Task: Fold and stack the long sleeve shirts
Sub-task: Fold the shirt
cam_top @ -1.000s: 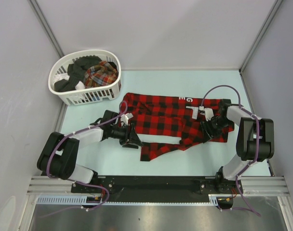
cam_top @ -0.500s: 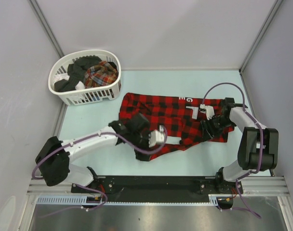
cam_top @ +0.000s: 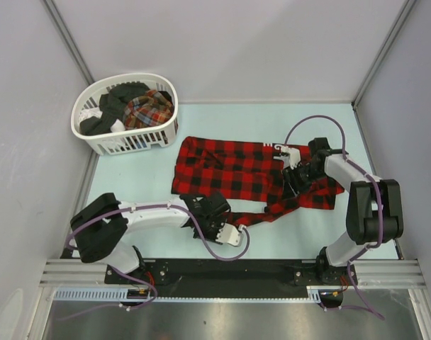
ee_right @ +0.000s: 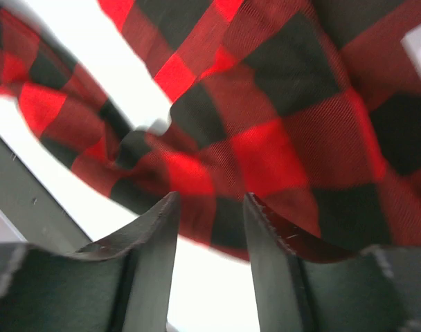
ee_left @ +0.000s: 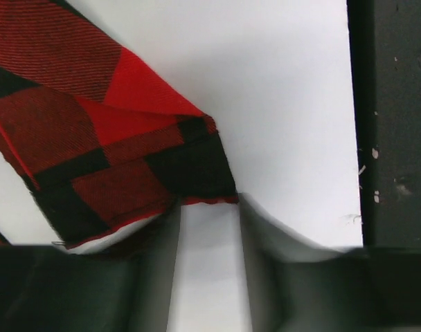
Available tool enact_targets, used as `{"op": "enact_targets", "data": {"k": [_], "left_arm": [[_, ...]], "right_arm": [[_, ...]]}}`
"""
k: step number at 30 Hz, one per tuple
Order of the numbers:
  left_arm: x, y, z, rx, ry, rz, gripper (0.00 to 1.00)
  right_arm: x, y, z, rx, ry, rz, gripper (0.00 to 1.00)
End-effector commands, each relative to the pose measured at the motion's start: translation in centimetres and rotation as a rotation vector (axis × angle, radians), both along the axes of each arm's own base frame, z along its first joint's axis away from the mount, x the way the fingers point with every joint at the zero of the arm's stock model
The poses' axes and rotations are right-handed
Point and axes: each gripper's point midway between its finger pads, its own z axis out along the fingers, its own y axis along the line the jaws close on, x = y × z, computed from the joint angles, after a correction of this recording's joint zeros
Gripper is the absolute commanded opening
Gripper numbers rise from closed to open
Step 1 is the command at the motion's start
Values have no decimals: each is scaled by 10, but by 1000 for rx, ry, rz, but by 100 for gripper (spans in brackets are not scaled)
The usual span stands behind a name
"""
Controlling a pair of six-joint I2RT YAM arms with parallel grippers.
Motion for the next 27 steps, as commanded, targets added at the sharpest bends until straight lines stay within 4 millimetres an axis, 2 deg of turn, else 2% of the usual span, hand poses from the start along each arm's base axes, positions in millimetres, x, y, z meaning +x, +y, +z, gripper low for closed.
{"op": "enact_targets", "data": {"k": [1, 3, 4, 5, 7, 8, 9, 10, 11, 13, 15, 17, 18, 19, 20, 21, 22, 23, 24, 25, 26, 27], "left_arm": [[8, -11, -2, 4, -31, -51, 20], [0, -19, 9, -24, 24, -31, 2], [-6, -16, 13, -15, 55, -22, 0], [-14, -26, 27, -66, 106, -27, 0], [-33, -26, 46, -80, 206, 5, 0], [-48, -42, 73, -168, 298, -17, 0], [-67, -38, 88, -168, 393, -29, 0], [-74, -48, 112, -229, 441, -51, 0], [-94, -55, 138, -301, 558, -63, 0], [-105, -66, 168, -362, 649, -54, 0], [-115, -74, 191, -396, 828, 3, 0], [-116, -75, 198, -372, 1009, 135, 0], [-96, -81, 203, -442, 1069, 175, 0], [-90, -76, 187, -422, 1124, 267, 0], [-79, -74, 184, -382, 1203, 420, 0], [-44, -76, 179, -487, 1168, 493, 0], [-29, -72, 170, -507, 1169, 578, 0], [-20, -64, 153, -469, 1226, 738, 0], [12, -58, 148, -555, 1193, 825, 0], [25, -54, 136, -563, 1198, 918, 0], [28, -46, 122, -538, 1251, 1035, 0], [41, -39, 116, -573, 1237, 1085, 0]], "right_arm": [[38, 8, -5, 26, -77, -76, 45], [49, 7, -8, 22, -115, -107, 43], [48, 6, -12, 17, -109, -124, 42], [49, 6, -14, 14, -115, -133, 41], [54, 4, -17, 4, -128, -158, 40], [57, 3, -18, 0, -133, -171, 39], [58, 1, -21, -11, -129, -182, 38], [59, 0, -23, -17, -125, -192, 38], [61, -2, -25, -21, -117, -221, 36], [62, -5, -28, -31, -112, -243, 36], [63, -8, -32, -46, -104, -260, 36], [62, -9, -33, -48, -104, -260, 36], [63, -10, -33, -55, -107, -266, 36], [62, -10, -32, -55, -109, -265, 36], [62, -10, -32, -55, -108, -264, 36], [61, -11, -32, -59, -109, -264, 36], [60, -10, -31, -58, -109, -261, 36], [59, -11, -31, -58, -108, -259, 36], [59, -9, -29, -54, -109, -251, 37], [58, -9, -29, -53, -109, -245, 37], [56, -9, -28, -51, -101, -241, 38], [55, -7, -25, -39, -102, -229, 38]]}}
